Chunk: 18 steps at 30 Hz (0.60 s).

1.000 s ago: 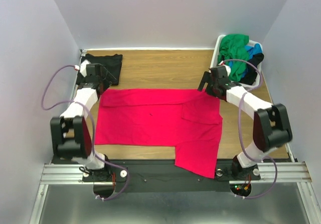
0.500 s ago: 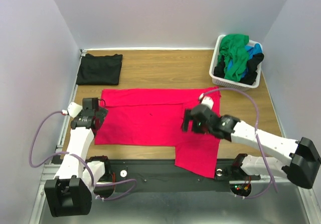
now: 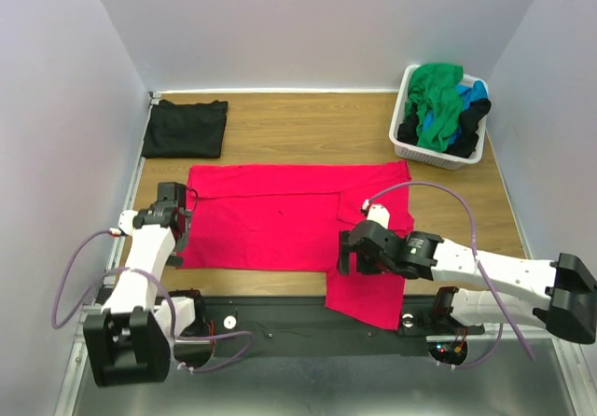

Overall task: Fold and stack the t-shirts
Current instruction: Fold the tshirt

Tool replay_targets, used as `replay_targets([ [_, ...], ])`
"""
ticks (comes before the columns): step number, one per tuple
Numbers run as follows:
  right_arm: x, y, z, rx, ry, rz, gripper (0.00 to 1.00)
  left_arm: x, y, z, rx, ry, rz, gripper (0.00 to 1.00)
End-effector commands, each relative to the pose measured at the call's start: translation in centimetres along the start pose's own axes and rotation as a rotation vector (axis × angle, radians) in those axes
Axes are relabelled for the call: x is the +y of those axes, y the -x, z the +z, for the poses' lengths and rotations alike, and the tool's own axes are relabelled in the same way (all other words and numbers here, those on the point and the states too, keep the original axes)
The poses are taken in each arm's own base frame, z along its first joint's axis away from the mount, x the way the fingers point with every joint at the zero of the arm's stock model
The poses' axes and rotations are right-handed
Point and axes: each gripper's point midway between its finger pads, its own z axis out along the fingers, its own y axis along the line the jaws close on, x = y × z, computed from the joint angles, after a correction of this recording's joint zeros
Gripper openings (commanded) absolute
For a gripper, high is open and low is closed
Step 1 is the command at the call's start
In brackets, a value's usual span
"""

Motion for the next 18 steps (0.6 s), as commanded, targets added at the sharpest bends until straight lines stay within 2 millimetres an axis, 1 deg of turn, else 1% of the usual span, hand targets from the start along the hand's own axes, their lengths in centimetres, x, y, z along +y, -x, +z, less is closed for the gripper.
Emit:
replay_targets([
  [1,-0.1,1.8,-0.8,-0.096,0.008,0.016,1.0,-0.6,0.7,-0.1,0.016,0.083,0.071,0.99],
  [2,-0.3,2.1,-0.8,-0.115,0.0,0.018,1.0,0.0,-0.1,1.0,0.056,0.141,0.151,0.99],
  [3,-0.4,2.2,-0.9,-0.124,-0.003,0.014,1.0,0.4,-0.8,1.4,0.091,0.17,0.184,0.99],
  [4,-0.4,2.5,-1.0,-0.138,0.001,0.013,1.0,1.3,-2.5,2.2,0.168,0.223,0.222,0.98],
  [6,-0.2,2.8,-1.1,-0.15,0.01,0.002,1.0,1.7,-2.9,2.3,0.195,0.275,0.264,0.95],
  [7,0.0,3.1,-1.2,-0.157,0.017,-0.006,1.0,2.0,-3.4,2.5,0.216,0.291,0.259,0.88],
  [8,0.1,3.2,-1.1,-0.158,0.014,-0.014,1.0,2.1,-3.7,2.6,0.221,0.296,0.238,0.86],
  [11,0.3,3.6,-0.8,-0.155,0.004,-0.034,1.0,2.0,-3.4,2.5,0.204,0.281,0.226,0.76],
  [12,0.0,3.5,-0.3,-0.144,-0.013,-0.048,1.0,1.9,-3.2,2.5,0.193,0.276,0.224,0.74],
  [16,-0.2,3.7,0.5,-0.131,-0.026,-0.051,1.0,2.0,-2.8,2.6,0.17,0.298,0.2,0.74],
  [18,-0.3,4.0,0.5,-0.134,-0.026,-0.044,1.0,2.0,-2.7,2.8,0.163,0.314,0.2,0.7],
])
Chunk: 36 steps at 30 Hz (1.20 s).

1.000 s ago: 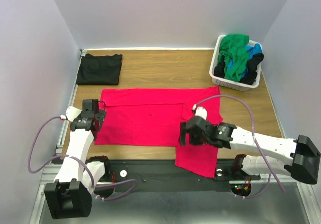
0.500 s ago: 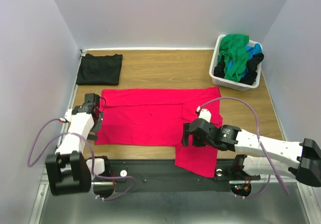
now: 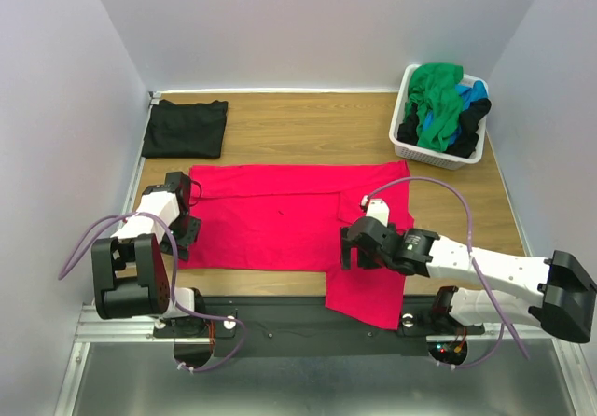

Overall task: Fold and stack the t-shirts
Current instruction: Fold the tshirt

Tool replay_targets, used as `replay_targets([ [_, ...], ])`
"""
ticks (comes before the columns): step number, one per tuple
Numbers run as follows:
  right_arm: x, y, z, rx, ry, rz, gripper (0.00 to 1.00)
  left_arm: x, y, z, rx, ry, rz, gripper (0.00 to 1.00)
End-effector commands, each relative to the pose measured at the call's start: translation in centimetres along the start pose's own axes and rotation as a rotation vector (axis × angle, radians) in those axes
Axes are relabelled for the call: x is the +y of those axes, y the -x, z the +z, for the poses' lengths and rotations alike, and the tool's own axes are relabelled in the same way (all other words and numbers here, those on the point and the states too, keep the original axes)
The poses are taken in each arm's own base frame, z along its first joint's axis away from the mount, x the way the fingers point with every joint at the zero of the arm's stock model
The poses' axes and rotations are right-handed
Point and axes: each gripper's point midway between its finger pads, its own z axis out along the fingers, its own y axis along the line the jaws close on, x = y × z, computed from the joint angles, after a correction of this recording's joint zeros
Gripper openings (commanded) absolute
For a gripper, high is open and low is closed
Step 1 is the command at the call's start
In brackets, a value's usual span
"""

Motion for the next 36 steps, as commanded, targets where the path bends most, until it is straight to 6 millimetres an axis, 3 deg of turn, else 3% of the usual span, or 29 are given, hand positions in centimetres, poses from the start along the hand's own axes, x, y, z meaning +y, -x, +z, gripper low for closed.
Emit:
replay_targets([
  [1,0.8,2.4,-0.2,-0.066,0.034,0.027,1.0,0.9,0.8,-0.2,-0.034,0.05,-0.025,0.62],
  [9,0.8,2.5,0.1,-0.044,0.038,0.017,1.0,0.0,1.4,-0.4,-0.063,0.013,-0.063,0.59],
  [12,1.1,2.7,-0.1,-0.04,0.052,0.011,1.0,-1.3,-0.2,0.8,0.003,-0.067,-0.059,0.57],
  [13,1.3,2.8,-0.2,-0.039,0.058,0.014,1.0,-1.5,-1.5,1.7,0.051,-0.076,-0.054,0.52],
  [18,1.4,2.9,-0.5,-0.042,0.076,0.022,1.0,-0.5,-2.2,3.0,0.062,-0.032,-0.055,0.51],
  [22,1.5,2.1,-0.4,-0.011,0.089,-0.001,1.0,-0.5,-2.1,2.7,0.051,-0.059,-0.071,0.36],
  [24,1.7,1.0,-0.3,0.036,0.113,-0.028,1.0,-0.4,-1.5,2.2,0.029,-0.063,-0.079,0.19],
  [26,1.6,-0.5,-0.3,0.09,0.146,-0.077,1.0,-0.4,-1.0,1.6,0.01,-0.076,-0.085,0.15],
  [33,2.4,-4.8,-1.6,0.228,0.28,-0.231,0.94,-0.6,-0.3,0.3,-0.013,-0.115,-0.075,0.15],
  [36,3.6,-8.2,-2.8,0.268,0.317,-0.381,0.94,-0.7,-0.2,0.2,-0.015,-0.117,-0.071,0.15],
])
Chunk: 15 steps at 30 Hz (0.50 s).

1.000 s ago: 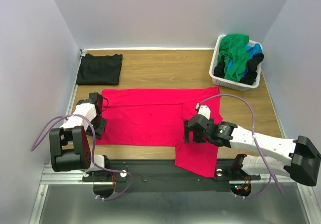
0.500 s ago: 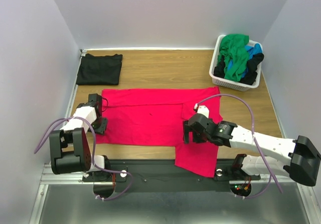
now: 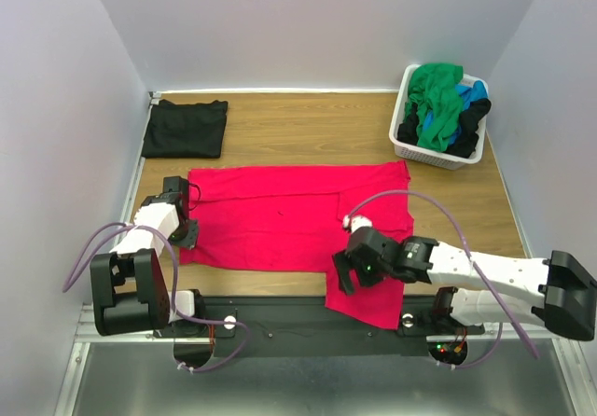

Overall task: Fold and stack the t-shirts
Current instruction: Fold the tshirt

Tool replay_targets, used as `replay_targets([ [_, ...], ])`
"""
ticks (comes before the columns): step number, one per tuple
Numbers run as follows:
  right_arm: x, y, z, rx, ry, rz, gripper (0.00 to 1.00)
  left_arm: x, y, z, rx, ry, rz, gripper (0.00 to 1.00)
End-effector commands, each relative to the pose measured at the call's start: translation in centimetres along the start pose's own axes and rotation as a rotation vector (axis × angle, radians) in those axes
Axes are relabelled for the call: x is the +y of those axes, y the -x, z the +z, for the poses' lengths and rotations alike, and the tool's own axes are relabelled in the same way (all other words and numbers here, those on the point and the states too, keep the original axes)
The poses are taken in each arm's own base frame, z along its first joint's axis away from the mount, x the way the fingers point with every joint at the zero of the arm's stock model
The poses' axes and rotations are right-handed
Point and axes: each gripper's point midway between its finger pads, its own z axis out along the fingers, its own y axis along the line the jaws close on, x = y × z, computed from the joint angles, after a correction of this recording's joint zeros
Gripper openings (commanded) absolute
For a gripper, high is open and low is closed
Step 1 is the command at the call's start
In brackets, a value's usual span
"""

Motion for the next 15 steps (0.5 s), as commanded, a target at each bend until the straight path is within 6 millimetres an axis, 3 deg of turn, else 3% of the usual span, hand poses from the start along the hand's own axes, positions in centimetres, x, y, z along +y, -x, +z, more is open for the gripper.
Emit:
replay_targets([
  [1,2.9,-3.0,-0.5,0.059,0.094,-0.16,0.94,0.7,0.1,-0.2,-0.013,0.011,0.01,0.15],
  [6,2.8,-5.2,0.2,0.123,0.097,-0.164,0.91,0.8,-0.1,-0.1,-0.001,0.009,0.029,0.15],
  [8,2.3,-7.0,0.9,0.173,0.063,-0.182,0.89,0.8,-0.1,-0.2,-0.002,0.0,0.028,0.14],
  [15,1.3,-8.9,1.7,0.206,-0.019,-0.224,0.82,0.6,0.2,-0.8,-0.013,-0.021,0.023,0.14],
])
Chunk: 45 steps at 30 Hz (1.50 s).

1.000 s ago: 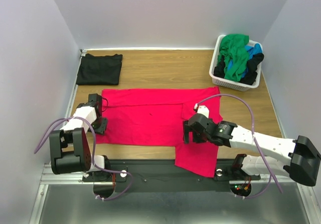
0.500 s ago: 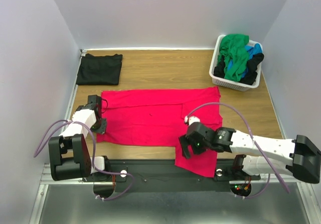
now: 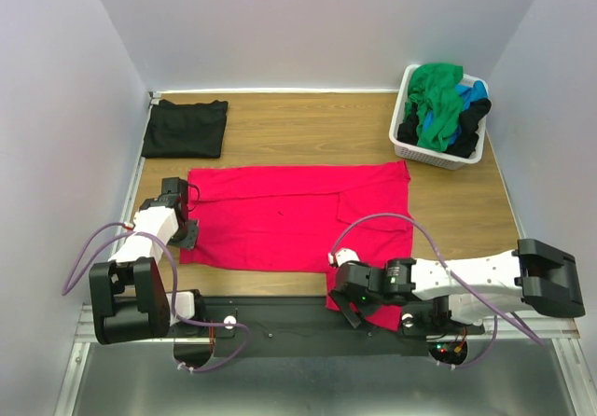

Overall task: Fold and stack the t-shirts
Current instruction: Fold the tshirt

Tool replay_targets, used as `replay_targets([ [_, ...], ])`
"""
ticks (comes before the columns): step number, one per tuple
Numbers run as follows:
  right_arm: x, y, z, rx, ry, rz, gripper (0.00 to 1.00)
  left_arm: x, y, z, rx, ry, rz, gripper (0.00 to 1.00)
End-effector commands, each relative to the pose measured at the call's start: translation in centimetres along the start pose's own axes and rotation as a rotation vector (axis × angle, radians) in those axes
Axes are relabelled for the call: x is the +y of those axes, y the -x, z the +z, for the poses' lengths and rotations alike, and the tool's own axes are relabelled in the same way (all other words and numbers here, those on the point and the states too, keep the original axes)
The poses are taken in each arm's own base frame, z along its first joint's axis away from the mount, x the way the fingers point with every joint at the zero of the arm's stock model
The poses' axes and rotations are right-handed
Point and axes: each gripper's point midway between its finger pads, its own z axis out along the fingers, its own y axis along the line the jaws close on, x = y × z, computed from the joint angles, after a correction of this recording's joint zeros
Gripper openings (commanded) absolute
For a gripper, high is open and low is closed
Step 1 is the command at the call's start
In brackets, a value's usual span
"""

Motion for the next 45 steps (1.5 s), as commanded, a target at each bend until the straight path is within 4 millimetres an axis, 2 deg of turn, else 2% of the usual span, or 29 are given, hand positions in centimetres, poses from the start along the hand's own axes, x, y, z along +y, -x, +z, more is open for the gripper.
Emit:
replay_targets([
  [1,-0.2,-0.6,0.6,0.008,-0.031,0.017,0.8,0.6,0.2,-0.4,-0.012,0.014,0.009,0.14],
  [3,-0.4,-0.8,0.8,0.013,-0.05,0.016,0.78,0.6,0.2,-0.4,-0.011,0.014,0.012,0.14],
  [5,-0.9,-0.5,0.8,0.0,-0.078,0.023,0.7,0.6,0.1,-0.4,-0.008,0.01,0.008,0.14],
  [6,-0.7,0.3,0.5,-0.025,-0.084,0.029,0.67,0.5,0.2,-0.5,-0.01,0.006,0.007,0.14],
  [8,-0.6,1.3,-0.1,-0.066,-0.087,0.023,0.55,0.5,0.3,-0.6,-0.015,0.006,0.007,0.14],
  [9,-0.3,2.2,-0.4,-0.096,-0.085,0.022,0.44,0.4,0.5,-0.8,-0.019,0.001,0.006,0.14],
  [12,-0.8,3.8,-1.3,-0.167,-0.12,0.016,0.22,0.1,0.7,-1.2,-0.025,-0.008,0.009,0.14],
  [13,-0.6,4.4,-1.7,-0.182,-0.121,0.011,0.08,0.2,0.7,-1.3,-0.025,-0.006,0.011,0.14],
  [14,-0.8,4.4,-1.8,-0.178,-0.134,0.003,0.05,0.0,0.8,-1.4,-0.026,-0.014,0.012,0.14],
  [17,-0.5,4.6,-2.0,-0.166,-0.134,-0.031,0.04,0.1,0.9,-1.5,-0.03,-0.012,0.015,0.14],
  [20,-1.4,4.9,-2.5,-0.152,-0.198,-0.052,0.04,-0.2,1.2,-1.9,-0.038,-0.016,0.017,0.14],
  [23,-2.1,6.5,-3.4,-0.168,-0.223,-0.026,0.02,-0.6,1.4,-2.1,-0.041,-0.021,0.021,0.14],
  [24,-2.0,7.3,-3.9,-0.185,-0.211,-0.012,0.02,-0.7,1.5,-2.1,-0.041,-0.021,0.022,0.14],
  [29,-3.8,10.5,-5.1,-0.216,-0.199,0.085,0.0,-1.3,1.3,-2.0,-0.022,-0.017,0.047,0.14],
  [31,-3.6,12.2,-5.9,-0.242,-0.182,0.093,0.0,-1.6,1.1,-1.9,-0.009,-0.02,0.049,0.14],
  [34,-3.8,13.7,-6.2,-0.245,-0.174,0.106,0.0,-2.1,1.3,-2.2,-0.005,-0.029,0.051,0.14],
  [39,-6.7,17.6,-7.4,-0.298,-0.279,0.075,0.0,-3.0,1.6,-2.5,-0.004,-0.029,0.072,0.14],
  [43,-9.5,20.8,-9.8,-0.378,-0.354,0.088,0.0,-3.6,1.7,-2.8,0.002,-0.04,0.071,0.14],
  [45,-10.0,22.2,-11.0,-0.417,-0.363,0.084,0.0,-3.8,1.8,-2.8,0.004,-0.039,0.07,0.14],
])
